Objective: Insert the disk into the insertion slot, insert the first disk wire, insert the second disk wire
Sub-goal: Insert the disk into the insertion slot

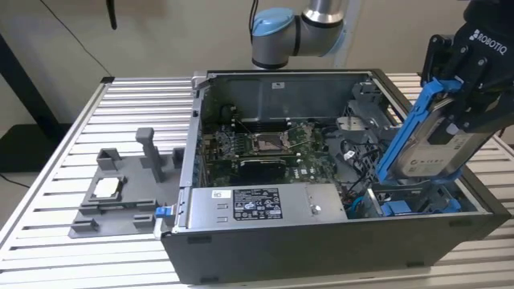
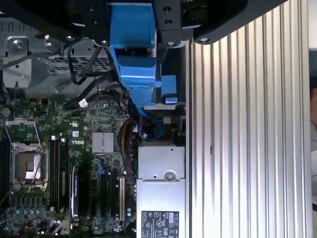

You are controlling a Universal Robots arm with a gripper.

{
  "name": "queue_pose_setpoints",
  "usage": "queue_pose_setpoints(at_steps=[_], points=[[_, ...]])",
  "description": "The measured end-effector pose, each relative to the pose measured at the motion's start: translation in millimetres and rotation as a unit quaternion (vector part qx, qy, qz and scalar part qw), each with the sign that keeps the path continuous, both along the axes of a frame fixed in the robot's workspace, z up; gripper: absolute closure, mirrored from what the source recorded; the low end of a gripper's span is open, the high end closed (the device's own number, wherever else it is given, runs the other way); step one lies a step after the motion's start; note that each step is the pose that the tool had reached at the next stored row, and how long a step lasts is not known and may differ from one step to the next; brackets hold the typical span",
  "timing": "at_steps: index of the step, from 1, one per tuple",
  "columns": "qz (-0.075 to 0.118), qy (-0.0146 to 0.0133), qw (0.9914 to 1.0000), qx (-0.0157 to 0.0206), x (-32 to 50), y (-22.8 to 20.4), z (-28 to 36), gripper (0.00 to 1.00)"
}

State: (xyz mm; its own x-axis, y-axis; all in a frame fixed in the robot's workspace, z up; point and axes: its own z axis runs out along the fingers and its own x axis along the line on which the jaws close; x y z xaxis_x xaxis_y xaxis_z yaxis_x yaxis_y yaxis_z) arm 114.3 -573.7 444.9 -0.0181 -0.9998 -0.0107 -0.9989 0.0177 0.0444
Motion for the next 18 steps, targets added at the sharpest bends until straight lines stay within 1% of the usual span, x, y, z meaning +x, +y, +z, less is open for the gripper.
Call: queue_pose_setpoints(at_steps=[4, 7, 10, 12, 15, 18], points=[[0.000, 0.0005, 1.00000, 0.0000, 0.5, -3.0, -1.8, 0.67], [0.000, 0.0006, 1.00000, 0.0001, 0.5, -3.5, -2.9, 0.67], [0.000, 0.0006, 1.00000, 0.0018, 0.6, -3.6, -5.1, 0.67], [0.000, 0.0005, 1.00000, 0.0025, 0.6, -3.9, -7.3, 0.67], [0.000, 0.0006, 1.00000, 0.0024, 1.3, -5.3, -10.1, 0.67], [0.000, 0.0006, 1.00000, 0.0024, 2.4, -5.9, -14.9, 0.67]])
